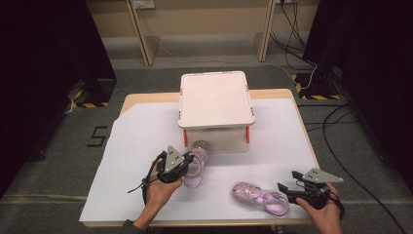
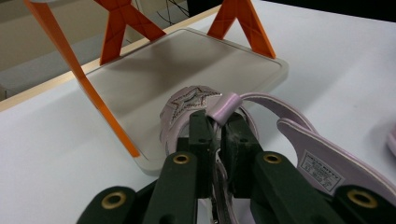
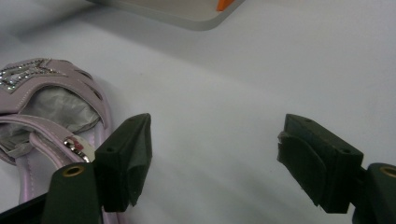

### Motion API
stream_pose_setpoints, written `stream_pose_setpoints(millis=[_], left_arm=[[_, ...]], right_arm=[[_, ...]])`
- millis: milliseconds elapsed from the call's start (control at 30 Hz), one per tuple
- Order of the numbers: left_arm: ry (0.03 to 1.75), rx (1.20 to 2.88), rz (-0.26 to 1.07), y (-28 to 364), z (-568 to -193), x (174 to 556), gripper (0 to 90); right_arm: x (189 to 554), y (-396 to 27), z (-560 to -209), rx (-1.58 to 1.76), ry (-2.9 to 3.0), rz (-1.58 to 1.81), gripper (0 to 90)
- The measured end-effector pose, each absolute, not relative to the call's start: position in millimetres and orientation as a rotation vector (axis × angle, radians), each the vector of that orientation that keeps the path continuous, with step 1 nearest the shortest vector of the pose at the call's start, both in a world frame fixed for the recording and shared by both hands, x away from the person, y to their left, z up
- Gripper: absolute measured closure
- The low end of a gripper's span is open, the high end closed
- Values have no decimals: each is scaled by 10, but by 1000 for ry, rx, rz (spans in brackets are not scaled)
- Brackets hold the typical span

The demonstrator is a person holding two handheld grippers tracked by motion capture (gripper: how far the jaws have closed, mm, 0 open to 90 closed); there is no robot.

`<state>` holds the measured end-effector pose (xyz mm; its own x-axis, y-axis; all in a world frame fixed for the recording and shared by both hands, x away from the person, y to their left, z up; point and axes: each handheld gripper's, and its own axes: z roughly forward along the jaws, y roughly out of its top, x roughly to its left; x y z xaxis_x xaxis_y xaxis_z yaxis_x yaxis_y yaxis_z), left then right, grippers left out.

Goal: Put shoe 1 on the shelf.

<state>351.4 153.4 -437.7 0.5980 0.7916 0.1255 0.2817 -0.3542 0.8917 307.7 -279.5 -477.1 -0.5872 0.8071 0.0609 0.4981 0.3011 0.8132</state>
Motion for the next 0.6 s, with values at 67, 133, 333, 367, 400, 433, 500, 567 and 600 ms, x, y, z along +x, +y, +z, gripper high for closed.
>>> stream_pose_setpoints(millis=[67, 133, 333, 367, 400, 433, 500, 567, 600], left_arm=[[858, 1918, 716, 1503, -4390, 3580, 828], [842, 1922, 744, 1473, -4409, 3647, 828], [868, 1925, 797, 1366, -4485, 3860, 827], [868, 1925, 797, 1366, -4485, 3860, 827], [871, 1929, 808, 1359, -4492, 3896, 827], [874, 1934, 817, 1349, -4501, 3930, 827], [880, 1940, 837, 1324, -4522, 3991, 826], [885, 1943, 846, 1301, -4547, 4035, 825], [887, 1946, 848, 1291, -4559, 4057, 826]], right_arm=[[3078, -2794, -4773, 1171, 2215, 1186, 258], [3079, -2793, -4774, 1171, 2215, 1186, 258], [3082, -2791, -4781, 1166, 2221, 1181, 258], [3082, -2791, -4781, 1166, 2221, 1181, 258], [3082, -2791, -4782, 1166, 2221, 1181, 258], [3080, -2791, -4780, 1165, 2222, 1184, 258], [3079, -2792, -4779, 1166, 2223, 1184, 258], [3080, -2792, -4778, 1165, 2223, 1183, 258], [3080, -2792, -4779, 1165, 2224, 1182, 258]])
